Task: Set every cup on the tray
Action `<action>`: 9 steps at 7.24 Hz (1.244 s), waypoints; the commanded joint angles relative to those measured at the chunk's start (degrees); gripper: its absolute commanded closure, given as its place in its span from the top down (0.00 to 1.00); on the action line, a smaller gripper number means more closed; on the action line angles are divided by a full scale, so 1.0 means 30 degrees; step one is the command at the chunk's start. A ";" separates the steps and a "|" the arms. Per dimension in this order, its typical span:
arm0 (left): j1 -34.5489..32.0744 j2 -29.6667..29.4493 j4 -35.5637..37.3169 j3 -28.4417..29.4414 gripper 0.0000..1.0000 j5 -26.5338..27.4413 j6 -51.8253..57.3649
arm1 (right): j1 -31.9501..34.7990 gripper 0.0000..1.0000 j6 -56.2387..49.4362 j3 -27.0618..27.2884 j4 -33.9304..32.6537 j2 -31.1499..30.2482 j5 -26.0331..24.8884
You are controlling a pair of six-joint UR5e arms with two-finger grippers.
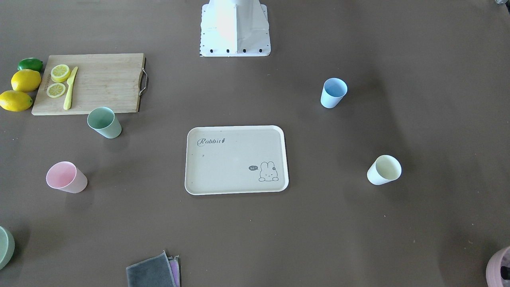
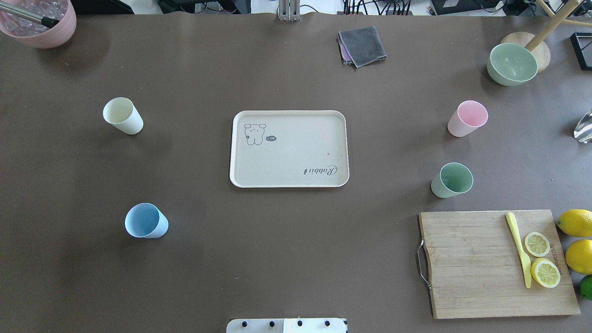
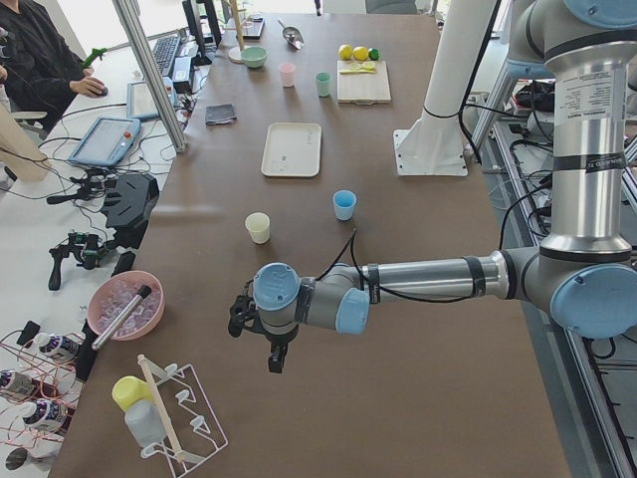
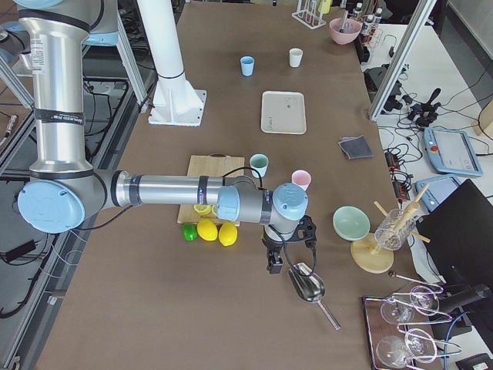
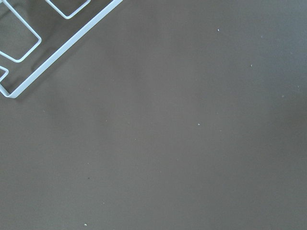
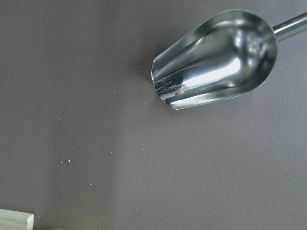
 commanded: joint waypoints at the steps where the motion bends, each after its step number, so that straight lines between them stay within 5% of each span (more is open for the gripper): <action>1: 0.0005 -0.0108 0.0060 -0.0610 0.99 -0.0005 -0.0830 | -0.0008 1.00 0.0079 0.0000 -0.0069 -0.0030 0.0147; 9: 0.8021 0.1328 -0.0374 -0.8377 0.99 0.0024 -1.5829 | -0.0154 1.00 0.0137 -0.0088 -0.0216 -0.0294 0.0674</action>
